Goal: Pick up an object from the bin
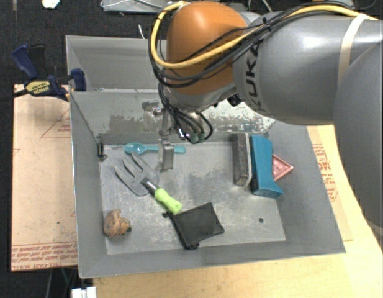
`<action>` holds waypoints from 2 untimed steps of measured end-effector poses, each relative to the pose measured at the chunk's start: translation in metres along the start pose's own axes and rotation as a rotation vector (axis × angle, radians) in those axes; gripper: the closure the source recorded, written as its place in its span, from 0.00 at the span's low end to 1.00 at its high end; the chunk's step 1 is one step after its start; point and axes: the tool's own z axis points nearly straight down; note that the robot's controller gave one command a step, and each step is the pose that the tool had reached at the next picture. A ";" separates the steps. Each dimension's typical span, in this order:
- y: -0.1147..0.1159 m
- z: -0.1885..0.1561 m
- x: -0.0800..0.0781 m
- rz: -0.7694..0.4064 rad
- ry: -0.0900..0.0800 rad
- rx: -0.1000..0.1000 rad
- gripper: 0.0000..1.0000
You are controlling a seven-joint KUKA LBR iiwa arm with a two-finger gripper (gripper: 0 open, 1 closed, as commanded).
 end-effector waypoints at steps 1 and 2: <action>-0.013 0.036 -0.005 0.103 0.006 0.000 0.00; -0.003 0.066 -0.002 -0.053 0.000 -0.001 0.00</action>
Offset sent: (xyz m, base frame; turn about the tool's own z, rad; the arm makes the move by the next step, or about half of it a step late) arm -0.0084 0.0156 -0.1396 -0.5784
